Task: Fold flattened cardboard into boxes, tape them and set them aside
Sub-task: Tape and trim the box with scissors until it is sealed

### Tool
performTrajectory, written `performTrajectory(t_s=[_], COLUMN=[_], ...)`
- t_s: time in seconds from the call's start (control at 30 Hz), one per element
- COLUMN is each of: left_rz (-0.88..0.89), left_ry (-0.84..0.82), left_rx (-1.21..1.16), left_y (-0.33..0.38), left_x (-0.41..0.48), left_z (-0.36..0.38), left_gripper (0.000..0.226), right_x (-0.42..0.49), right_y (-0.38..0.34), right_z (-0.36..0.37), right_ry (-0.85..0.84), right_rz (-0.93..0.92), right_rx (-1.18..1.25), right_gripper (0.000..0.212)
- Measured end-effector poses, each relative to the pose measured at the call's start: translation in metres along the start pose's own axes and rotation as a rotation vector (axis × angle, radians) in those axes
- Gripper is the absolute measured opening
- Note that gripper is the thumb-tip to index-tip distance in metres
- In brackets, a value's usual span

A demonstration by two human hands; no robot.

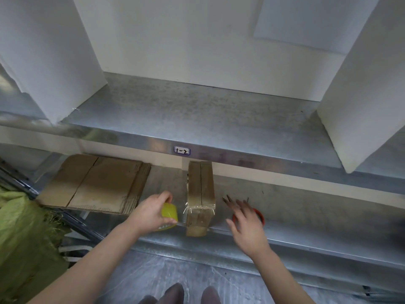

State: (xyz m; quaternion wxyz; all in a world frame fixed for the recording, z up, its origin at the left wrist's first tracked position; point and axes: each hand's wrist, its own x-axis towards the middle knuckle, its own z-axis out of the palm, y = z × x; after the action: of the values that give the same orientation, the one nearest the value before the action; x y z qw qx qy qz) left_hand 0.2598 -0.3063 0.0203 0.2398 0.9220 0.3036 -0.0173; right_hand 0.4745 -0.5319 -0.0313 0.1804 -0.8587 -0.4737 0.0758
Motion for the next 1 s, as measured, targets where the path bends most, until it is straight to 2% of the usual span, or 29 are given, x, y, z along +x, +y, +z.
performTrajectory(t_s=[0.13,0.27,0.33,0.4,0.6,0.73,0.9,1.0], left_rz=[-0.031,-0.087,-0.093,-0.099,-0.102,-0.088,-0.046,0.01], left_ry=[0.01,0.03,0.036,0.041,0.023,-0.007,-0.036,-0.03], left_rx=[-0.008,-0.021,-0.008,-0.014,-0.033,-0.001,-0.006,0.001], left_y=[0.004,0.005,0.008,0.01,0.006,0.005,-0.001,-0.002], left_x=[-0.001,-0.003,-0.004,-0.004,-0.005,-0.004,0.001,0.004], left_z=[0.002,0.007,0.008,0.008,0.005,-0.001,-0.009,-0.014], left_gripper=[0.056,0.057,0.056,0.056,0.054,0.055,0.058,0.057], right_x=[0.0,0.001,0.001,0.002,0.008,-0.009,-0.054,-0.082], right_y=[0.04,0.061,0.062,0.058,0.04,0.031,-0.008,-0.045], right_z=[0.017,0.035,0.044,0.048,0.049,0.042,0.021,0.011], right_ry=[0.052,-0.017,-0.046,-0.001,0.086,0.063,0.225,0.254], right_rz=[0.076,0.142,0.174,0.191,0.244,0.302,0.373,0.446], right_rx=[-0.156,-0.244,-0.31,-0.357,-0.361,-0.257,-0.048,0.076], right_gripper=[0.048,0.045,0.057,0.059,0.044,0.048,0.051,0.05])
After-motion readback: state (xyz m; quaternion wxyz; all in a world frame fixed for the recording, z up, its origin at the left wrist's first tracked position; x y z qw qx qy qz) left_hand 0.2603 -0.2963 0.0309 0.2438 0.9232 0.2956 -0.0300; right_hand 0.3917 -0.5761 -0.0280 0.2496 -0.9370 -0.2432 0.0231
